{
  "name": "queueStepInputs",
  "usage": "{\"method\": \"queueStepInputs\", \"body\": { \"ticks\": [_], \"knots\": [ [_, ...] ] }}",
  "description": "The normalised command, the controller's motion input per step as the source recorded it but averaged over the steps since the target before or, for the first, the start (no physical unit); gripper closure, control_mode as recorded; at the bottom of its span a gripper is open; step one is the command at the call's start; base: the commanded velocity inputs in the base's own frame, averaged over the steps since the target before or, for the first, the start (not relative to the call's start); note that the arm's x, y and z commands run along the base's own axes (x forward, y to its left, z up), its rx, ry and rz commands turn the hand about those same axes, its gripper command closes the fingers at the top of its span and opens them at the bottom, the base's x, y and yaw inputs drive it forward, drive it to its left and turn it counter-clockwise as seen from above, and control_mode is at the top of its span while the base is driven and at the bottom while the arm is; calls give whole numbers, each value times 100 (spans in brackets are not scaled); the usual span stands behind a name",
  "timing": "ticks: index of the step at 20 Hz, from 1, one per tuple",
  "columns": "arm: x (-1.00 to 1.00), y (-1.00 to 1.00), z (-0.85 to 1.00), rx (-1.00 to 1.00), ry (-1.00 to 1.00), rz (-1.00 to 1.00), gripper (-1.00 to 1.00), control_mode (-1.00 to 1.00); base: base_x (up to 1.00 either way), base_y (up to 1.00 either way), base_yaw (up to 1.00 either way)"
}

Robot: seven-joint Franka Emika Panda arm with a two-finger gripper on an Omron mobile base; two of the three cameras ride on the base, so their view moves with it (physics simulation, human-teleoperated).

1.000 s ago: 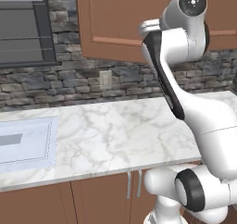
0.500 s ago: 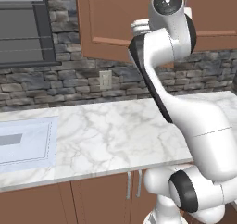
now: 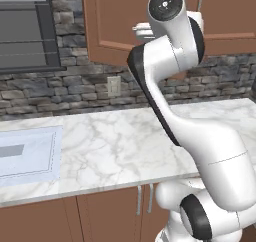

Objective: Move the bowls from the cabinet to the plates on the dining table.

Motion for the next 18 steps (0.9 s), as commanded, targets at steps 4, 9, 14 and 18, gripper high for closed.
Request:
{"method": "queueStepInputs", "body": {
  "ticks": [4,9,14,18],
  "knots": [
    [-65,71,0,0,-8,0,100,-100,0,0,0],
    [-56,68,0,0,-8,0,100,-100,0,0,0],
    [-22,41,0,0,-4,0,100,-100,0,0,0],
    [0,2,0,0,0,0,-100,-100,0,0,0]
  ]
}}
